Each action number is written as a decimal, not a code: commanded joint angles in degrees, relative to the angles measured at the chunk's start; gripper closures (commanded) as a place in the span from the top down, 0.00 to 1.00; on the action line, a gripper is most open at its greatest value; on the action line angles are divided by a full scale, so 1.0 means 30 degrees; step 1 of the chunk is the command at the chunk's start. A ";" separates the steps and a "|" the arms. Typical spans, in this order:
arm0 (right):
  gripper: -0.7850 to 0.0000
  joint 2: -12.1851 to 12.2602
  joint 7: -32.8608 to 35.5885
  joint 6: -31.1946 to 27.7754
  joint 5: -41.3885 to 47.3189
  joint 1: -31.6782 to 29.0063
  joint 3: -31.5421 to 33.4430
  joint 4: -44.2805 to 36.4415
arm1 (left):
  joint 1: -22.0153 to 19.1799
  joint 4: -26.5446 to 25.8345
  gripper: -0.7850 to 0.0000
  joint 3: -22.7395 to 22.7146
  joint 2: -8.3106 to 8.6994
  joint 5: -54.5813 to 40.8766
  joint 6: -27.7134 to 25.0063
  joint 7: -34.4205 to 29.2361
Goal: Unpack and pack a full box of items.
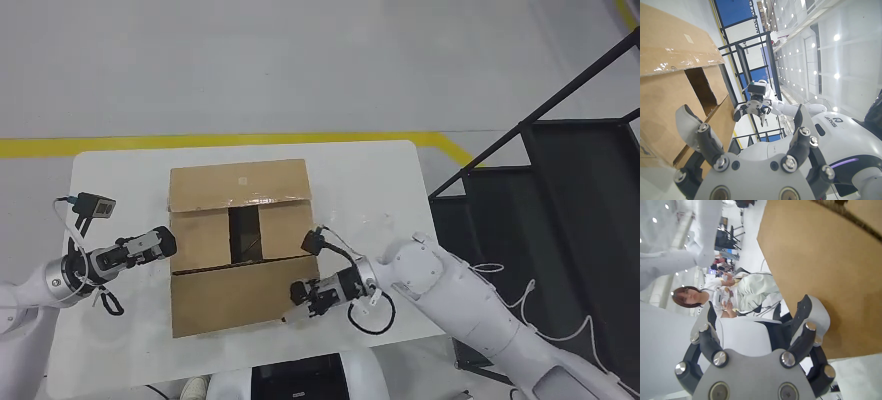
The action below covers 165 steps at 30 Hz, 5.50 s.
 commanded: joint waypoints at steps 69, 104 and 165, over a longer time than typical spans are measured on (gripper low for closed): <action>1.00 -0.8913 -1.3114 -0.0927 -0.1673 1.4112 -0.6003 2.2163 | 0.0000 0.0000 1.00 0.0000 0.0000 0.0001 -0.0001 0.0000; 1.00 -0.7025 0.1173 -0.1017 0.4651 0.9025 -0.0435 1.4138 | 0.0235 0.0478 1.00 -0.1152 0.0013 0.1798 -0.0803 0.2271; 1.00 -0.6489 -0.3341 0.5763 -0.2660 0.6561 -0.3127 0.8069 | 0.3755 -0.0911 1.00 -0.5181 -0.0201 0.2198 -0.2285 0.5751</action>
